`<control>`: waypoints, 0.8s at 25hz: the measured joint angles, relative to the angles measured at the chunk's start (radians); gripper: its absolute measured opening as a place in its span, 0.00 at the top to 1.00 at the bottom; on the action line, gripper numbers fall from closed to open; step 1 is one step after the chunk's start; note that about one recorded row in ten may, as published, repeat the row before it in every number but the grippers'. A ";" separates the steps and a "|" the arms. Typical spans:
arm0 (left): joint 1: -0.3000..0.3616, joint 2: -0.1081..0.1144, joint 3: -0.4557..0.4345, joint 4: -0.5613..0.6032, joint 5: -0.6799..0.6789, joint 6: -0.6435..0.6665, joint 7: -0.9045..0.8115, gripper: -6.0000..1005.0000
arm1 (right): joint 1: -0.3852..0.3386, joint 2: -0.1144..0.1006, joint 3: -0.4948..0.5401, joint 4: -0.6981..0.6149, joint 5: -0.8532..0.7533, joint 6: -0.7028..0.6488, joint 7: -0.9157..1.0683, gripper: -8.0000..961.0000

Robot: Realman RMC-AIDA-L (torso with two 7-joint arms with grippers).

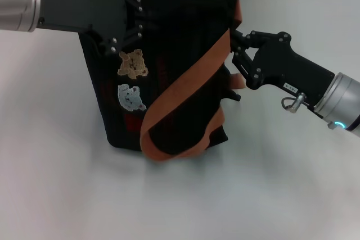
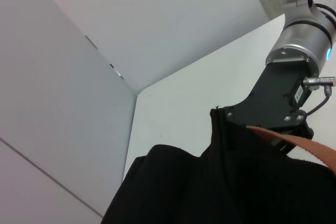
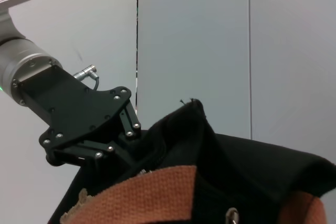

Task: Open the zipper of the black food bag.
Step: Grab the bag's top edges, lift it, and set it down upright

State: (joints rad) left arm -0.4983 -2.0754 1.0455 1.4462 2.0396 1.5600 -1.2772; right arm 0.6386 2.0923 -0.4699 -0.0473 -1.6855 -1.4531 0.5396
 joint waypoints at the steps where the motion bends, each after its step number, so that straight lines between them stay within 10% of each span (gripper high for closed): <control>1: 0.000 0.000 0.003 0.000 -0.002 0.000 -0.001 0.93 | 0.001 0.000 0.000 0.003 0.000 0.000 -0.005 0.94; 20: 0.010 0.000 0.010 0.005 -0.019 0.005 -0.007 0.93 | 0.015 0.000 -0.005 0.035 0.001 -0.003 -0.053 0.99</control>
State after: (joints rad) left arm -0.4885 -2.0753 1.0555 1.4509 2.0206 1.5652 -1.2838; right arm 0.6535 2.0924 -0.4752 -0.0120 -1.6841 -1.4557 0.4862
